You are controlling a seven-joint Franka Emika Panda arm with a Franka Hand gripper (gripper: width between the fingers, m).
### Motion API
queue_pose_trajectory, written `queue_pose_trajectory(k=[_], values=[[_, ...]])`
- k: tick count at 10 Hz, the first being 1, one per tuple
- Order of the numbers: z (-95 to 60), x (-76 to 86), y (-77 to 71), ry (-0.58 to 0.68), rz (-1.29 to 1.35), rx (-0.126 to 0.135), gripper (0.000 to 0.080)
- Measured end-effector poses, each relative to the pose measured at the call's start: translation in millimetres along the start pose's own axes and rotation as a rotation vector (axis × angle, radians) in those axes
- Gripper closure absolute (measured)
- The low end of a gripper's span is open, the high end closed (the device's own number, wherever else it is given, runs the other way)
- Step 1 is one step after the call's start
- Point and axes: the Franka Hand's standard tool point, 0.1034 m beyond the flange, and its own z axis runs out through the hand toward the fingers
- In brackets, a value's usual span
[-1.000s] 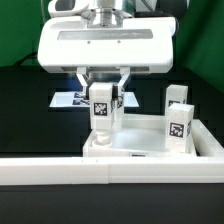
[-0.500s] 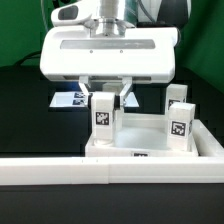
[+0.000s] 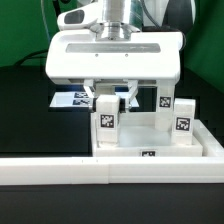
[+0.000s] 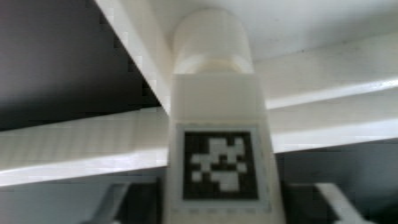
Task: Assemble square table
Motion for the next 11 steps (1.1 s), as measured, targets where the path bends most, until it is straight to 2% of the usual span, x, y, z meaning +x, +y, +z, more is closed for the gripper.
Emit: queue_pose_trajectory(k=[1, 2, 3, 4, 9, 11], values=[[0.1, -0.3, -0.2, -0.001, 0.0, 0.0, 0.0328], [0.2, -0.4, -0.2, -0.002, 0.0, 0.0, 0.0206], [0.3, -0.6, -0.1, -0.002, 0.0, 0.0, 0.0206], [0.3, -0.7, -0.1, -0.002, 0.0, 0.0, 0.0161], [1.3, -1.0, 1.3, -0.015, -0.002, 0.0, 0.015], [2.0, 9.4, 5.3, -0.085, 0.014, 0.009, 0.015]])
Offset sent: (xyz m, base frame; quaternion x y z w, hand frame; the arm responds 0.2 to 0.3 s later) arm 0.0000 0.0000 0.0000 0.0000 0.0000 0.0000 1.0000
